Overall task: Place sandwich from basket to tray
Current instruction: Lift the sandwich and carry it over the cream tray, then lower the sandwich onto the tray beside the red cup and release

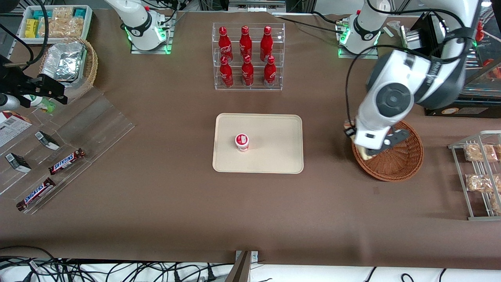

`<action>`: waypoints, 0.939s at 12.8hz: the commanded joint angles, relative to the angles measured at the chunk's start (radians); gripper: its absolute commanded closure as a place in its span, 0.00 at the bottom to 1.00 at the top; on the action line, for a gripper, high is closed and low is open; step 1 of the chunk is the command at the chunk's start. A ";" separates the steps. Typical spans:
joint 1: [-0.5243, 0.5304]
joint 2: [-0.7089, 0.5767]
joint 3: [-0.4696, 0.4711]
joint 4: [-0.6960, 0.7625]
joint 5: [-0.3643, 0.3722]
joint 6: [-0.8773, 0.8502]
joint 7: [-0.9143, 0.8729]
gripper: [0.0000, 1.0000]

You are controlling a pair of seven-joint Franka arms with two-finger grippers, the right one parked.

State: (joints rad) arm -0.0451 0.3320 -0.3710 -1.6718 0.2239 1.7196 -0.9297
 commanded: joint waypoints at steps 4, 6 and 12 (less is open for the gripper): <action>-0.225 0.166 0.001 0.090 0.011 0.143 0.010 0.69; -0.298 0.217 0.004 0.089 0.023 0.241 -0.032 0.69; -0.348 0.303 0.007 0.087 0.090 0.311 -0.049 0.69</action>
State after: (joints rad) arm -0.3821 0.6076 -0.3735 -1.6191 0.2777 2.0315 -0.9628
